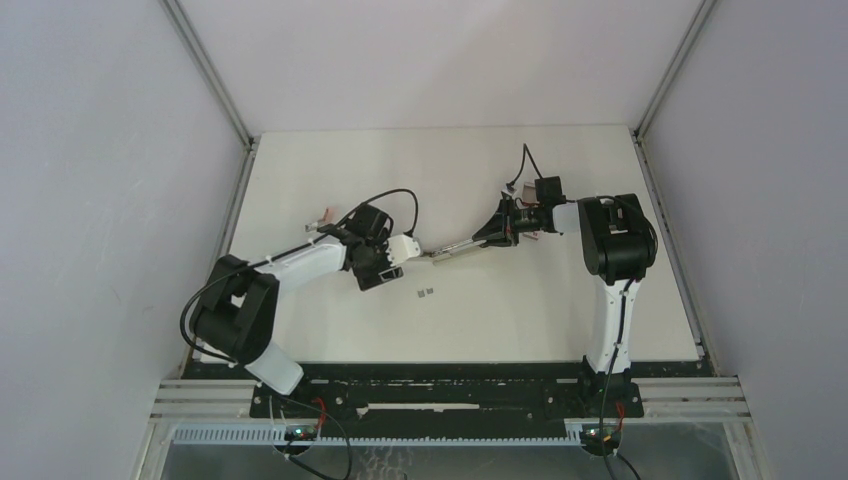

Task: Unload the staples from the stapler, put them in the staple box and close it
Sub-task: Open the stapler at the center of the board, then unload the staple at the center of the board.

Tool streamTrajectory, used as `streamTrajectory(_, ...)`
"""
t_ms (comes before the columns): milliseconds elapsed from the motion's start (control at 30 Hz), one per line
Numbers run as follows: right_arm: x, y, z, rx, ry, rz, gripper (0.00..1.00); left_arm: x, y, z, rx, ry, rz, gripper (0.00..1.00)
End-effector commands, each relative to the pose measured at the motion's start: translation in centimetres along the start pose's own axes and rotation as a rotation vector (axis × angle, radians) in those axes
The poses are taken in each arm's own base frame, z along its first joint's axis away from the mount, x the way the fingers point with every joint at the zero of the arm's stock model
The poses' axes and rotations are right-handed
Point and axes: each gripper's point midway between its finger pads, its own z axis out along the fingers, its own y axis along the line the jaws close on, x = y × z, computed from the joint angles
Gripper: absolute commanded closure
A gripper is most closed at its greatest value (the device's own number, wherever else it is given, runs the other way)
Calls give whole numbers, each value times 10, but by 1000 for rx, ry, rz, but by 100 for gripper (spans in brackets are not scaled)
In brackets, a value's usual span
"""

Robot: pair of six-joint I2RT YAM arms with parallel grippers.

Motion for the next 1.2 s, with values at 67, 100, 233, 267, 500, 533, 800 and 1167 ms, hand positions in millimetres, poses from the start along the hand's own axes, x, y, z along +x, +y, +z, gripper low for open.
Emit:
streamTrajectory(67, -11, 29, -6, -14, -31, -98, 96, -22, 34, -24, -76, -102, -57, 26)
streamTrajectory(100, -11, 28, -6, -13, -31, -97, 96, -21, 36, -26, -74, -112, -67, 26)
streamTrajectory(233, -11, 28, -6, -14, -31, -97, 96, -28, 33, -38, -45, -185, -84, 26)
streamTrajectory(267, -12, 28, -6, -14, -31, -96, 96, -32, 31, -41, -31, -206, -80, 26)
streamTrajectory(500, -11, 35, -6, -28, -23, -112, 96, -66, 18, -74, 66, -363, -76, 25)
streamTrajectory(533, -11, 36, -6, -31, -22, -116, 96, -70, 19, -79, 63, -381, -80, 26)
streamTrajectory(800, -10, 37, -6, -36, -17, -116, 96, -84, 51, -88, -78, -437, -150, 37)
streamTrajectory(1167, -8, 42, -7, -48, -11, -125, 96, -58, 59, -45, -114, -280, -156, 45)
